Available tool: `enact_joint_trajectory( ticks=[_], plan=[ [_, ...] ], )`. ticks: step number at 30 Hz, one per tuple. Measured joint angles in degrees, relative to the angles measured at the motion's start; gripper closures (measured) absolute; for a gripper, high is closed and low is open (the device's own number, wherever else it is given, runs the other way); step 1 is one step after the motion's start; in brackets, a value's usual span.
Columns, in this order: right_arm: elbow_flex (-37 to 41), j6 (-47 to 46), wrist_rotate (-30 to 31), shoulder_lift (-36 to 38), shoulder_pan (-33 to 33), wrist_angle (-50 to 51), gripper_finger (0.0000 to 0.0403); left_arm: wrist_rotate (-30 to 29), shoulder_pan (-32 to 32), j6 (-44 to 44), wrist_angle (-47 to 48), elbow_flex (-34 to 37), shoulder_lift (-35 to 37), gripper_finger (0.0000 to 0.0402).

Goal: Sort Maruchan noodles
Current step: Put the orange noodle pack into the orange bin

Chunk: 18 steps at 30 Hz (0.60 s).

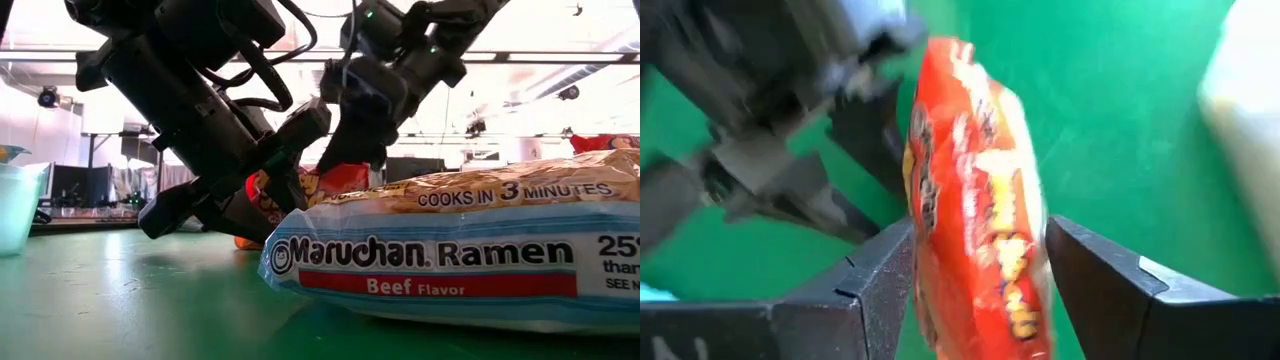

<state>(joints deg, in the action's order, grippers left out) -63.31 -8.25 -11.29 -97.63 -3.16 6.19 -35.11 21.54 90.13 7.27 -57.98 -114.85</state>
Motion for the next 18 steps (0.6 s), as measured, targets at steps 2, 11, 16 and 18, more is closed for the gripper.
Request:
enact_joint_trajectory(
  ticks=[2, 11, 16, 18],
  plan=[
    [-1.76, 0.12, -1.79, -1.62, 0.0, 2.04, 0.0188, 0.0, 0.0, 0.0, 0.02, 0.0, 0.0, 0.0261],
    [-8.12, -0.1, -6.11, -6.24, -0.09, 9.46, 0.0188, -0.02, 0.04, -0.02, 0.09, 0.01, 0.0, 0.0261],
    [-9.51, -0.09, -6.75, -6.36, -0.04, 11.33, 0.0188, -0.02, 0.09, -0.02, 0.12, 0.02, 0.0, 0.0261],
    [-9.53, -0.09, -6.75, -6.38, -0.02, 11.31, 0.0189, -0.03, 0.09, -0.02, 0.12, 0.02, 0.0, 0.0261]
  ],
)
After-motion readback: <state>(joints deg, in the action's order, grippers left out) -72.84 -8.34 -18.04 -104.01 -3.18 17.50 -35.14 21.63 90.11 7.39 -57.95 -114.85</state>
